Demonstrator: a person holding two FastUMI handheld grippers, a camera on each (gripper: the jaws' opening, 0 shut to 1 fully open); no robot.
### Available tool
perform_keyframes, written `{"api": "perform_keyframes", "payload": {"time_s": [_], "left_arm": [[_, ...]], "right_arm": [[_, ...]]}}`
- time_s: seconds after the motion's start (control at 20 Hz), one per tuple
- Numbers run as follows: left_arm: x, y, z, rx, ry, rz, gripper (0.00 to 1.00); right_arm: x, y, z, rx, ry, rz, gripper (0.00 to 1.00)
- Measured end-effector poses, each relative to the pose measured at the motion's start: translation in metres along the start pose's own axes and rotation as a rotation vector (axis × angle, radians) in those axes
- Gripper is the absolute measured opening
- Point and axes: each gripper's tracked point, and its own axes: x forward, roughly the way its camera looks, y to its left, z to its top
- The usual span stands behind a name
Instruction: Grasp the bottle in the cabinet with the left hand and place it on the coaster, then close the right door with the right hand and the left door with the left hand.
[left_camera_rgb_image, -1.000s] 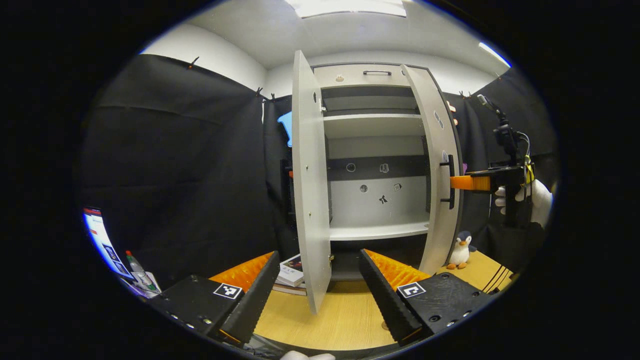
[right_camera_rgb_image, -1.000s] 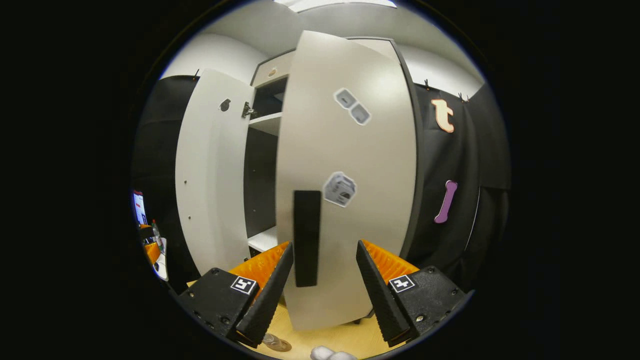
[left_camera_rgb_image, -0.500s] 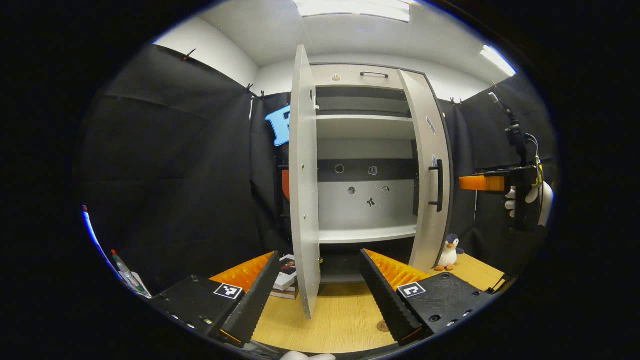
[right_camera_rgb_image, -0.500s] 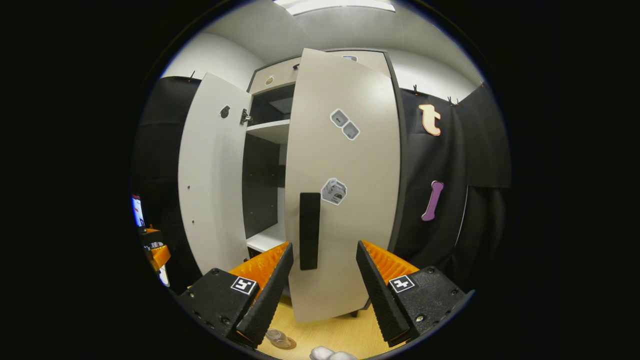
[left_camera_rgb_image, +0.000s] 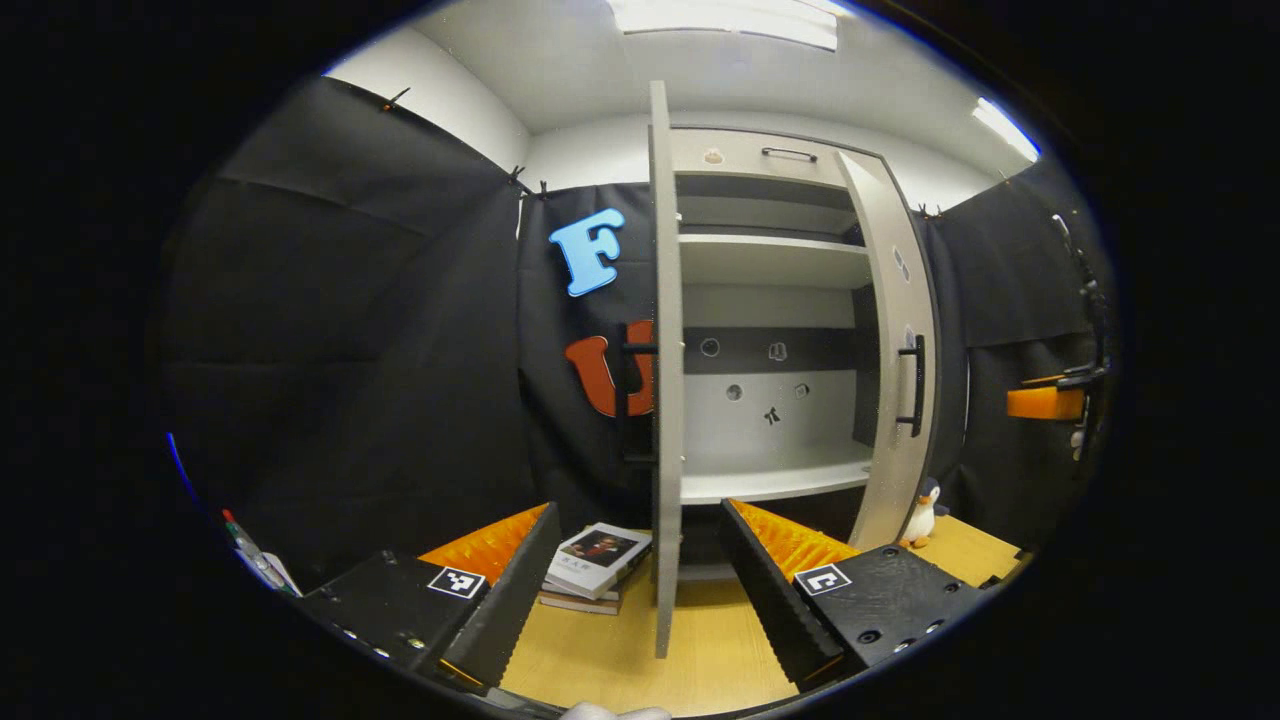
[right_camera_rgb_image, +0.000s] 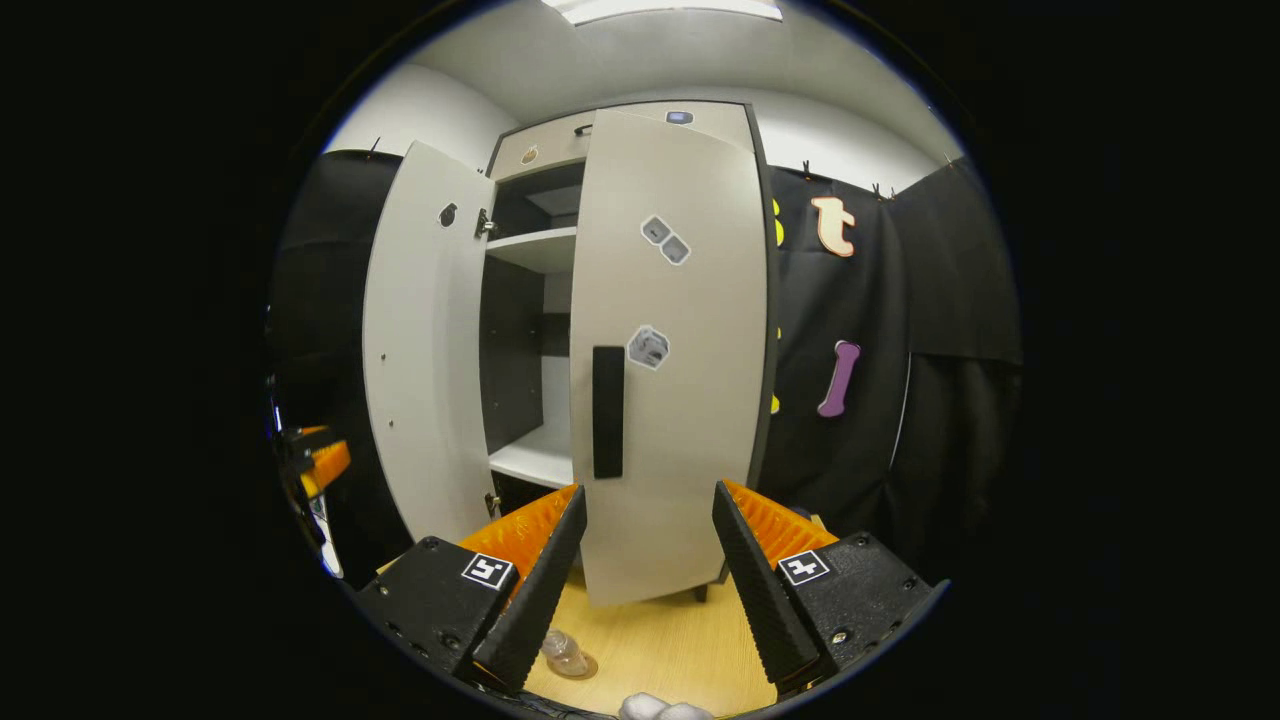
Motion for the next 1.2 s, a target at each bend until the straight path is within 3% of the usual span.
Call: {"api": "perform_keyframes", "payload": {"time_s": [0.4,0.75,0.85,1.2], "left_arm": [[0.077,0.074,0.021,0.052,-0.011,0.089,0.96],[0.111,0.061,0.032,0.048,-0.024,0.040,0.98],[0.109,0.060,0.033,0.074,-0.026,0.042,0.87],[0.109,0.047,0.037,0.082,-0.010,0.017,0.86]], "right_arm": [[-0.042,-0.008,-0.041,0.021,0.084,-0.071,0.79],[-0.047,-0.016,-0.061,0.058,0.132,-0.084,0.79],[-0.046,-0.018,-0.058,0.063,0.123,-0.078,0.79],[-0.043,-0.014,-0.048,0.054,0.098,-0.047,0.79]]}}
